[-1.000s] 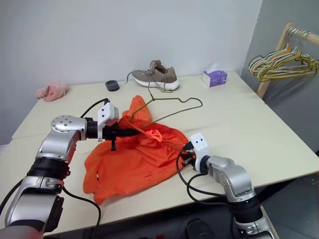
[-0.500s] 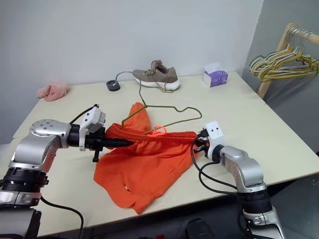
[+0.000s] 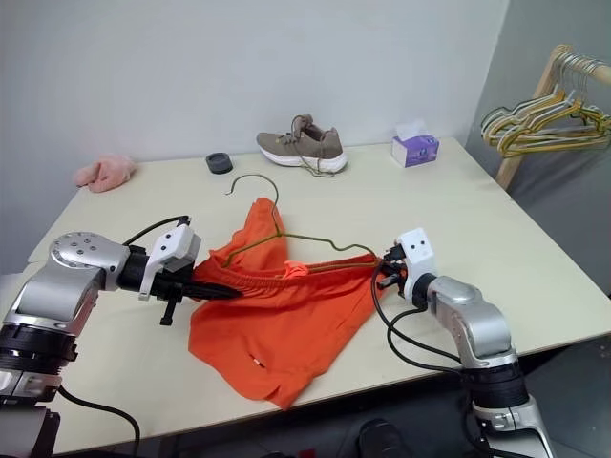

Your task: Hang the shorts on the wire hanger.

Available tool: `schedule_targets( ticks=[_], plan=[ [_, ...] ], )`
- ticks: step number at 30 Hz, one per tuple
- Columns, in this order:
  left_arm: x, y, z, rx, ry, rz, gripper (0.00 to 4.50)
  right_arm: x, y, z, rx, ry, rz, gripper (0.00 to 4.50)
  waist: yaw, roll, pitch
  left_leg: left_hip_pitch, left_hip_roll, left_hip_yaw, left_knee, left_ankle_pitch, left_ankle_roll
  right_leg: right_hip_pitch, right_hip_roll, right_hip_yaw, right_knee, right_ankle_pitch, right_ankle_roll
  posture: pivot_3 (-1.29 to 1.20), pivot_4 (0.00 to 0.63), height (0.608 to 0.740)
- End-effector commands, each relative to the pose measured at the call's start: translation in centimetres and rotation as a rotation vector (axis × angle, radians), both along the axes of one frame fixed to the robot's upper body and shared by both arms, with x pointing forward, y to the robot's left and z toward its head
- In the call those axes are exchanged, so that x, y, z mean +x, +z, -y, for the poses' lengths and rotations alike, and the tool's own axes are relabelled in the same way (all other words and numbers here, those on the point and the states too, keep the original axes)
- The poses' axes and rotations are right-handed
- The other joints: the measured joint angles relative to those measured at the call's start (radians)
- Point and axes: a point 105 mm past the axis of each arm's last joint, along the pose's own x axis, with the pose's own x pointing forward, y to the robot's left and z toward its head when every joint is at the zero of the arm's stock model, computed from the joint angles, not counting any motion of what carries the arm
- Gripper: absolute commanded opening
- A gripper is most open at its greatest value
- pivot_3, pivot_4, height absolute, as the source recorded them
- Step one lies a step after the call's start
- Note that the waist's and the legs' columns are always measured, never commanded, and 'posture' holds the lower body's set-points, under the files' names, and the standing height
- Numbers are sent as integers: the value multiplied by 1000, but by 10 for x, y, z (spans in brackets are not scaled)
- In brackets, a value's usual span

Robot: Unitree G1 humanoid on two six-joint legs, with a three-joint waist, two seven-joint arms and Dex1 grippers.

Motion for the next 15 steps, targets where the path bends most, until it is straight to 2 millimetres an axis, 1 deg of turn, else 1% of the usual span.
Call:
schedule_targets(
  ticks=[1, 8, 12, 15],
  plan=[
    [7, 10, -17, 44, 64, 52, 2, 8, 17, 32, -40, -121, 73, 0, 4, 0, 0, 0, 0, 0, 0, 0, 0, 0, 0, 0, 0, 0, 0, -266, 24, 740],
    [8, 10, -16, 22, 68, 50, 2, 6, 17, 31, -45, -110, 71, 0, 13, 0, 0, 0, 0, 0, 0, 0, 0, 0, 0, 0, 0, 0, 0, -267, 25, 740],
    [2, 3, -17, 59, 41, 27, 1, 6, 18, 29, -48, -102, 80, 0, 13, 0, 0, 0, 0, 0, 0, 0, 0, 0, 0, 0, 0, 0, 0, -267, 26, 740],
    [0, -7, -23, 126, 35, 26, 1, 6, 22, 29, -66, -90, 96, 0, 13, 0, 0, 0, 0, 0, 0, 0, 0, 0, 0, 0, 0, 0, 0, -268, 26, 740]
  ],
)
